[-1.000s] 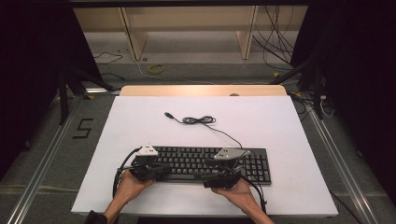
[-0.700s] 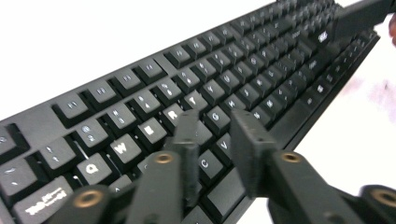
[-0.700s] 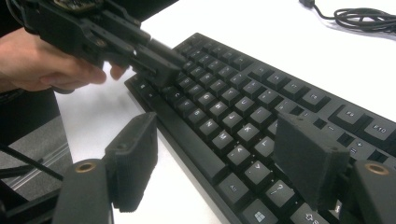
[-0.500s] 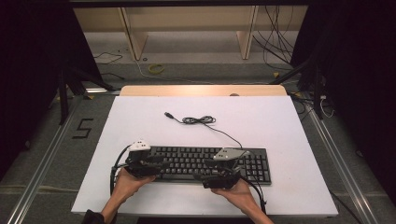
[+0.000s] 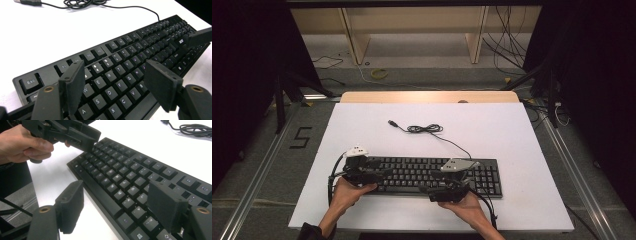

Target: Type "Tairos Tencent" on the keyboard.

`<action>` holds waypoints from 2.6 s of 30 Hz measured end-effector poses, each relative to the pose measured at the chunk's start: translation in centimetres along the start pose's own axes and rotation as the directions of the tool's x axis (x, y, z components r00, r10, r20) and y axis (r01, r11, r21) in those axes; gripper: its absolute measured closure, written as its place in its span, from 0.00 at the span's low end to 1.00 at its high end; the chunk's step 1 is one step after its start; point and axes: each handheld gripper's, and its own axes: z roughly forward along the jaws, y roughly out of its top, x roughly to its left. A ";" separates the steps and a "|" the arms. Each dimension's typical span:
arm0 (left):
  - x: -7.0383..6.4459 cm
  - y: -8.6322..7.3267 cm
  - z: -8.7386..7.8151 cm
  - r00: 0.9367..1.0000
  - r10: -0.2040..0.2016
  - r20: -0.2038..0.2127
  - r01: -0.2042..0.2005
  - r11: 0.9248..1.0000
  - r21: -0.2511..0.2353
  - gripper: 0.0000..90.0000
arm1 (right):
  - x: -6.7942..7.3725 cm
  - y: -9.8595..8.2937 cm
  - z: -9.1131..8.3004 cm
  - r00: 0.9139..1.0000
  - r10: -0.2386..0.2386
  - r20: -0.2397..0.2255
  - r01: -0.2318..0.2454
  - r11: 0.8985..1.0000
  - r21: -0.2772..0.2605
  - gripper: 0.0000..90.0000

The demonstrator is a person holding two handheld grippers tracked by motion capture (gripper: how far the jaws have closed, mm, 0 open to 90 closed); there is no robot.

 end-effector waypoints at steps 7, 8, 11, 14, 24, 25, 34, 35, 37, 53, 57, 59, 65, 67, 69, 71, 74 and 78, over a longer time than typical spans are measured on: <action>0.1 0.2 0.1 1.000 0.001 -0.007 -0.001 1.000 0.000 0.35 | 0.1 0.0 0.1 1.000 -0.002 -0.004 0.002 1.000 0.001 0.34; 0.2 0.2 0.2 1.000 0.000 -0.009 0.000 1.000 0.000 0.34 | 0.1 0.0 0.1 1.000 -0.003 -0.004 0.003 1.000 0.001 0.34; 0.2 0.3 0.2 1.000 0.001 -0.010 -0.001 1.000 0.002 0.34 | 0.1 0.0 0.1 1.000 -0.005 -0.003 0.005 1.000 0.000 0.34; 0.4 0.4 0.3 1.000 -0.003 -0.016 0.003 1.000 0.001 0.34 | 0.2 0.0 0.1 1.000 -0.004 -0.004 0.004 1.000 0.000 0.34; 0.7 0.5 0.5 1.000 -0.008 -0.028 0.008 1.000 0.005 0.35 | 0.2 0.0 0.1 1.000 -0.005 -0.005 0.005 1.000 0.000 0.34; 0.8 0.5 0.5 1.000 -0.006 -0.029 0.007 1.000 0.006 0.35 | 0.2 0.0 0.1 1.000 -0.005 -0.005 0.005 1.000 0.000 0.34; 1.0 0.7 0.6 0.999 -0.012 -0.038 0.012 1.000 0.011 0.36 | 0.2 0.0 0.1 1.000 -0.006 -0.005 0.006 1.000 -0.001 0.34; 1.0 0.7 0.7 0.999 -0.013 -0.038 0.013 1.000 0.011 0.36 | 0.2 0.0 0.1 1.000 -0.006 -0.005 0.006 1.000 -0.001 0.34; 1.0 0.7 0.7 0.999 -0.013 -0.039 0.013 1.000 0.012 0.36 | 0.2 0.1 0.1 1.000 -0.007 -0.005 0.007 1.000 0.000 0.34; 1.3 0.9 1.0 0.999 -0.006 -0.039 0.008 0.999 0.048 0.62 | 0.2 0.1 0.2 1.000 -0.005 -0.008 0.005 1.000 0.002 0.34; 1.3 0.9 1.3 0.999 0.011 -0.044 -0.008 0.998 0.068 0.75 | 0.2 0.1 0.2 1.000 -0.006 -0.007 0.006 1.000 0.002 0.34; 1.3 0.9 1.4 0.999 0.021 -0.050 -0.017 0.997 0.077 0.80 | 0.2 0.1 0.2 1.000 -0.006 -0.008 0.006 1.000 0.002 0.34; 1.0 0.8 1.9 0.997 0.061 -0.043 -0.056 0.992 0.116 0.92 | 0.2 0.1 0.1 1.000 -0.004 -0.008 0.004 1.000 0.001 0.34; 0.8 0.8 2.1 0.997 0.069 -0.045 -0.063 0.990 0.128 0.95 | 0.2 0.1 0.1 1.000 -0.004 -0.007 0.004 1.000 0.002 0.34; 0.7 0.7 2.2 0.996 0.078 -0.044 -0.071 0.987 0.142 0.97 | 0.2 0.1 0.1 1.000 -0.005 -0.007 0.005 1.000 0.001 0.34; 0.7 0.7 2.3 0.996 0.082 -0.044 -0.075 0.987 0.143 0.99 | 0.2 0.1 0.1 1.000 -0.005 -0.007 0.005 1.000 0.002 0.34; 0.6 0.7 2.5 0.995 0.085 -0.042 -0.078 0.985 0.154 0.99 | 0.2 0.1 0.1 1.000 -0.005 -0.007 0.005 1.000 0.002 0.34; 0.6 0.6 2.6 0.995 0.093 -0.043 -0.084 0.982 0.170 0.99 | 0.2 0.1 0.1 1.000 -0.006 -0.007 0.006 1.000 0.000 0.34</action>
